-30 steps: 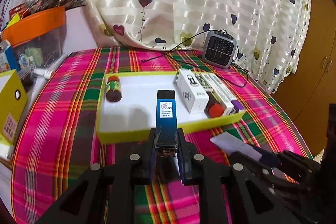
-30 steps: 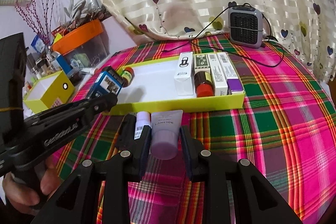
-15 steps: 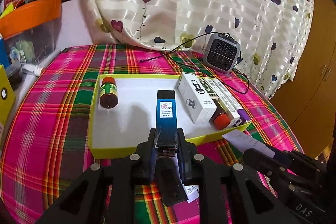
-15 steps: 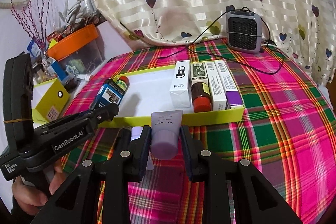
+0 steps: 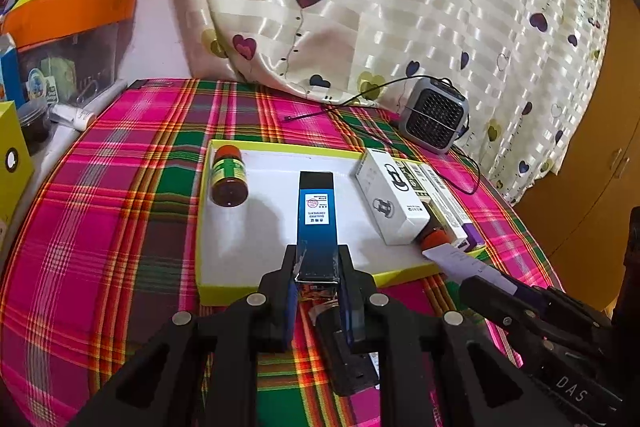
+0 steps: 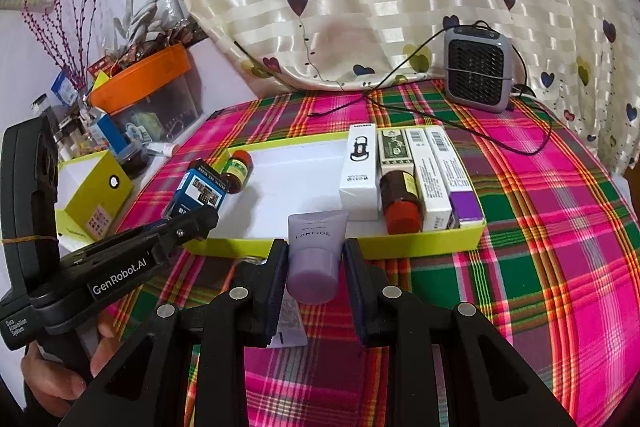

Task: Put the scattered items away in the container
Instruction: 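Lift the blue box with the left tool while the right tool lifts the Laneige tube, then lower the Laneige tube into the tray and open the right tool while the left tool holds the blue box, then lower the blue box into the tray beside the keychain box and open the left tool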

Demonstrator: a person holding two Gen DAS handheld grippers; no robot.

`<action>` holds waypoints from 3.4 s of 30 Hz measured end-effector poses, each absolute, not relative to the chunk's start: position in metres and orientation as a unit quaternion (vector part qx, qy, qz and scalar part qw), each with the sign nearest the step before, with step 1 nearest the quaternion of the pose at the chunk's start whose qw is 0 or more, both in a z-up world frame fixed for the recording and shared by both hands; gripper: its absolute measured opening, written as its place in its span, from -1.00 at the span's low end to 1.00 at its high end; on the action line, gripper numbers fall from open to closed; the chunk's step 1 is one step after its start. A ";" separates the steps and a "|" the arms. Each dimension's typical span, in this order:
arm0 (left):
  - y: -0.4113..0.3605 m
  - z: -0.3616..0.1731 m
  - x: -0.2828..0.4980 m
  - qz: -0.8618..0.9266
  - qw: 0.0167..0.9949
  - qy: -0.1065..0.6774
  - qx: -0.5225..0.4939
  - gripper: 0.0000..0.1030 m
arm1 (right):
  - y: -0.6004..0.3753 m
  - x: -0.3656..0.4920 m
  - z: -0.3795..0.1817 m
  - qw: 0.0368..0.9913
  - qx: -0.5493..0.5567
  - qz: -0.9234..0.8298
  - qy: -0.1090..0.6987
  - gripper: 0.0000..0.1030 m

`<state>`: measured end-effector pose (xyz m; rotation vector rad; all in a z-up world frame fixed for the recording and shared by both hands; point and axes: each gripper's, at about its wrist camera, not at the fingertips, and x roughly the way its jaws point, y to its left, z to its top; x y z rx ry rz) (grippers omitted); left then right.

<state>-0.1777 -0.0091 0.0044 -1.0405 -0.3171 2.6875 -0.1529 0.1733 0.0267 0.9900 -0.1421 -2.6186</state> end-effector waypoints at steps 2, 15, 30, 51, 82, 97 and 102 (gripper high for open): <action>-0.012 0.005 -0.178 0.920 0.120 -0.113 -0.355 -0.66 | 0.171 -0.154 0.028 0.169 0.348 -0.921 -0.048 -0.43; -0.032 0.008 -0.180 0.919 0.112 -0.138 -0.352 -0.65 | 0.157 -0.167 0.031 0.174 0.345 -0.921 -0.041 -0.43; -0.066 0.007 -0.184 0.916 0.083 -0.179 -0.349 -0.65 | 0.099 -0.236 0.033 0.203 0.375 -0.904 -0.028 -0.43; -0.084 -0.001 -0.190 0.908 0.067 -0.208 -0.358 -0.65 | 0.061 -0.308 -0.003 0.221 0.453 -0.861 -0.073 -0.42; -0.081 -0.003 -0.192 0.908 0.066 -0.197 -0.364 -0.65 | 0.066 -0.291 -0.011 0.249 0.467 -0.847 -0.045 -0.51; -0.070 -0.002 -0.191 0.909 0.081 -0.183 -0.365 -0.65 | 0.125 -0.231 0.024 0.224 0.368 -0.899 -0.079 -0.50; -0.058 0.000 -0.189 0.914 0.096 -0.162 -0.361 -0.65 | 0.156 -0.217 0.027 0.201 0.322 -0.920 -0.095 -0.50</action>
